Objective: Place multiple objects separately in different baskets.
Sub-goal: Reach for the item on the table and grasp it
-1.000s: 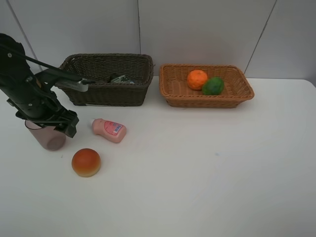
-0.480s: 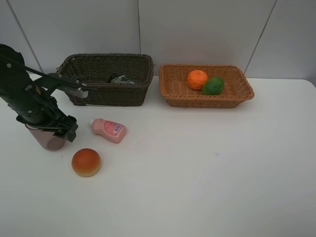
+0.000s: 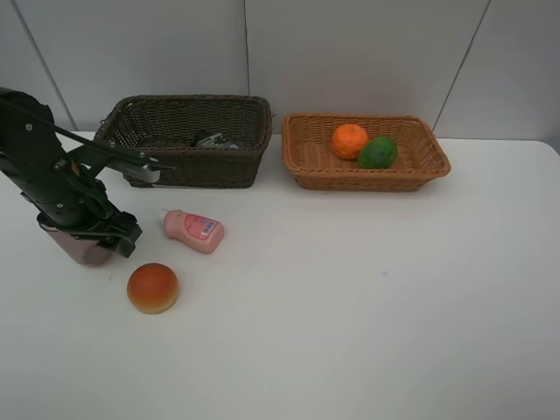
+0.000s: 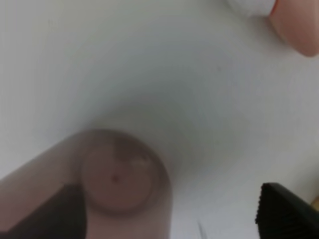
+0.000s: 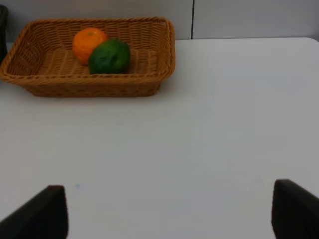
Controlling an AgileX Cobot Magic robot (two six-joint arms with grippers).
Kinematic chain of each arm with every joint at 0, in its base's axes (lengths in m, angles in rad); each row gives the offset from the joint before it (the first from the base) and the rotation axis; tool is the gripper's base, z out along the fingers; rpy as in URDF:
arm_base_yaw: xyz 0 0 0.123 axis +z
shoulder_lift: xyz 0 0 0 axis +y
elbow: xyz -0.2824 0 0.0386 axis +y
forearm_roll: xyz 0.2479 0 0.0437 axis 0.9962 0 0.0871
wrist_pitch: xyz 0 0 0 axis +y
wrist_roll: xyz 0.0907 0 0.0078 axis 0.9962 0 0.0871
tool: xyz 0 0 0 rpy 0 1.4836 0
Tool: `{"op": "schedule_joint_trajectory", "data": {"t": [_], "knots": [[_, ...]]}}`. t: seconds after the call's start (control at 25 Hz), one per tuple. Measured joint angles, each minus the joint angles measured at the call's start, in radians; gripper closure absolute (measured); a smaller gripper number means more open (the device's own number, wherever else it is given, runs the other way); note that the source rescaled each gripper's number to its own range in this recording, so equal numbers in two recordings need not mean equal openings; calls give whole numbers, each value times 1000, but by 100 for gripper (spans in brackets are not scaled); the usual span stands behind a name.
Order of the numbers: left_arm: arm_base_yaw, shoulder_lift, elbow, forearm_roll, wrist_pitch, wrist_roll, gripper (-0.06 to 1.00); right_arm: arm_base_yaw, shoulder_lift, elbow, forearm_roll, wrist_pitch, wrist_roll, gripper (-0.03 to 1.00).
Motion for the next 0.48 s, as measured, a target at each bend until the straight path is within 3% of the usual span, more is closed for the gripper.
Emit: {"op": "schedule_joint_trajectory", "data": {"t": [0.24,0.28,0.48], "knots": [[0,0,0,3,-7,0,84,0,0,0,0,0,0,34],[0,0,0,3,-8,0,92,0,0,0,0,0,0,34],[0,0,0,3,-21,0,94,0,0,0,0,0,0,34]]}}
